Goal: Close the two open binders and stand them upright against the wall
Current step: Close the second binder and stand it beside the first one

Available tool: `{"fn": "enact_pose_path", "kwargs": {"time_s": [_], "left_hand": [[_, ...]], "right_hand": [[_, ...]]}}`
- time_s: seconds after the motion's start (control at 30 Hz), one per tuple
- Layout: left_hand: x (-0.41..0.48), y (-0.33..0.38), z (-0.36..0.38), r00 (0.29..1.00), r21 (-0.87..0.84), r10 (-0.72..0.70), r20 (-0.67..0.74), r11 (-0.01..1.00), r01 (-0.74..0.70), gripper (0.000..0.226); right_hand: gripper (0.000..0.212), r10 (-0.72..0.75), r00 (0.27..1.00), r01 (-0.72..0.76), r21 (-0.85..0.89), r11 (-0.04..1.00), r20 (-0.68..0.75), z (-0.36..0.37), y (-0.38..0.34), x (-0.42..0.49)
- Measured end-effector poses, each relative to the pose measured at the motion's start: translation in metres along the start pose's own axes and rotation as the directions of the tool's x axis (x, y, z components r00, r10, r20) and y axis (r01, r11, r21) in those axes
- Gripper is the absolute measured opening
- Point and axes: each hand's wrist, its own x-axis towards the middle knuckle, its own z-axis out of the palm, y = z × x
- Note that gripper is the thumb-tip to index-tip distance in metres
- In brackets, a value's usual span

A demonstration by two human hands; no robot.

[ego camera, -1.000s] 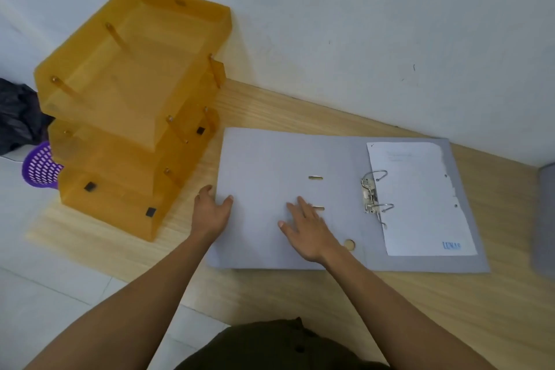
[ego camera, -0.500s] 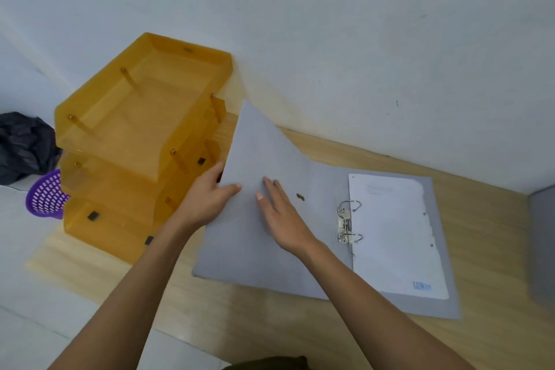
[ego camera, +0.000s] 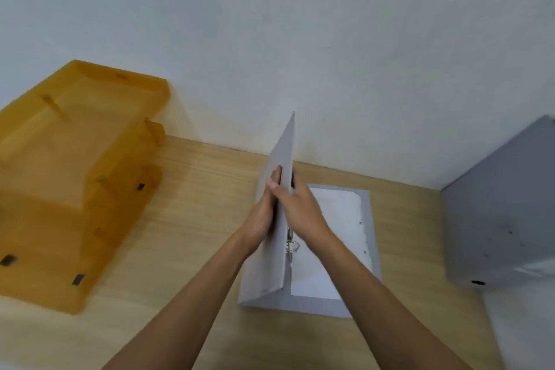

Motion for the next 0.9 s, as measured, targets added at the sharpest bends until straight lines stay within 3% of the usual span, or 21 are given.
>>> {"fn": "enact_pose_path", "kwargs": {"time_s": [0.1,0.2,0.3,0.4,0.47,0.53,0.6,0.73,0.9], "left_hand": [[0.006,-0.009,0.026,0.995,0.141,-0.093,0.027,0.986,0.088,0.055],[0.009,-0.040,0.037,0.987,0.424,-0.138,0.089,0.902,0.087,0.059],[0.005,-0.068,0.038,0.977,0.553,-0.203,0.061,0.822,0.137,0.064],[-0.001,-0.087,0.037,0.963,0.570,-0.259,-0.068,0.783,0.251,0.073],[-0.003,-0.098,0.036,0.937,0.432,-0.279,-0.212,0.833,0.346,0.077],[-0.009,-0.106,0.037,0.903,0.274,-0.303,-0.305,0.880,0.388,0.058],[-0.018,-0.110,0.044,0.898,0.227,-0.306,-0.317,0.894,0.385,0.054],[-0.030,-0.114,0.063,0.908,0.297,-0.282,-0.309,0.879,0.374,0.080],[-0.040,-0.119,0.080,0.911,0.364,-0.292,-0.292,0.847,0.388,0.088]], "right_hand": [[0.050,0.035,0.996,-0.043,-0.089,0.995,-0.086,-0.049,0.008,0.009],[0.078,0.060,0.983,-0.092,-0.185,0.979,-0.172,-0.088,0.027,0.007],[0.092,0.040,0.970,-0.116,-0.314,0.942,-0.239,-0.112,0.063,-0.008],[0.082,0.089,0.956,-0.185,-0.336,0.923,-0.279,-0.135,0.106,-0.024],[0.077,0.140,0.947,-0.240,-0.348,0.906,-0.288,-0.147,0.128,-0.031],[0.074,0.186,0.942,-0.287,-0.383,0.878,-0.281,-0.155,0.144,-0.038],[0.075,0.251,0.935,-0.338,-0.413,0.845,-0.251,-0.161,0.160,-0.043],[0.084,0.335,0.930,-0.357,-0.598,0.718,-0.153,-0.157,0.180,-0.044],[0.082,0.322,0.942,-0.202,-0.610,0.766,0.092,-0.135,0.177,-0.034]]}}
